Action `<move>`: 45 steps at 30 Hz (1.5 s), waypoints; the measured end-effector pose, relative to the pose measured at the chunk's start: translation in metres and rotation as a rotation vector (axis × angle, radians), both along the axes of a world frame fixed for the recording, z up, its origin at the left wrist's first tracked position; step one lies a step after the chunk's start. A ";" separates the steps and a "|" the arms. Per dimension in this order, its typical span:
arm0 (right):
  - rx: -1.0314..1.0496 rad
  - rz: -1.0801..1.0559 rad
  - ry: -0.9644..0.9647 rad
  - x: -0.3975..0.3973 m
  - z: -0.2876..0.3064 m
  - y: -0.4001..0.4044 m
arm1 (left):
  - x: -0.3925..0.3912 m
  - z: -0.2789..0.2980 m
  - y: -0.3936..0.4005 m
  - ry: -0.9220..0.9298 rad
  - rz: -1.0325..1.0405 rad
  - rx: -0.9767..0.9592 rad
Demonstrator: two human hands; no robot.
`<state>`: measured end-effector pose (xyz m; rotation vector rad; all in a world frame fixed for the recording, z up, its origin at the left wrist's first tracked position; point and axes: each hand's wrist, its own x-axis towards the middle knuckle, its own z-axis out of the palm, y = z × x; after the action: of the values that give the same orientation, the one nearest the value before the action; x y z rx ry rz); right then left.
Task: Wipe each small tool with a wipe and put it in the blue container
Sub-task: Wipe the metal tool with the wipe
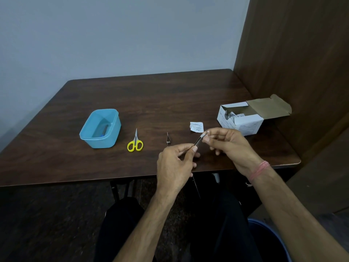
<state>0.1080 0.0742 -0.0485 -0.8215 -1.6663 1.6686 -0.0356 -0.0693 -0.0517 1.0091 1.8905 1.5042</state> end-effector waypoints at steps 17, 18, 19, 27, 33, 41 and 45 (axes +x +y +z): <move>-0.130 -0.204 0.291 0.007 -0.004 0.007 | -0.005 -0.001 -0.001 -0.049 -0.044 -0.022; -0.071 -0.217 0.264 0.005 -0.005 0.006 | -0.005 -0.001 -0.002 -0.052 -0.049 -0.022; -0.009 -0.222 0.232 0.004 -0.007 0.005 | -0.005 -0.001 -0.002 -0.054 -0.054 -0.023; 0.265 -0.280 0.021 -0.002 -0.015 -0.004 | -0.009 0.000 -0.003 -0.070 -0.104 -0.028; 0.379 -0.329 -0.077 -0.003 -0.019 -0.008 | -0.009 -0.003 -0.003 -0.050 -0.095 -0.021; 0.440 -0.261 -0.130 -0.004 -0.013 -0.017 | -0.010 -0.005 -0.002 -0.055 -0.079 -0.013; 0.374 -0.192 -0.098 0.001 -0.011 -0.011 | -0.011 -0.005 -0.004 -0.054 -0.092 -0.012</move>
<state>0.1092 0.0631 -0.0593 -0.8543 -1.8284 1.1563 -0.0464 -0.0729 -0.0568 1.0254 1.7900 1.4512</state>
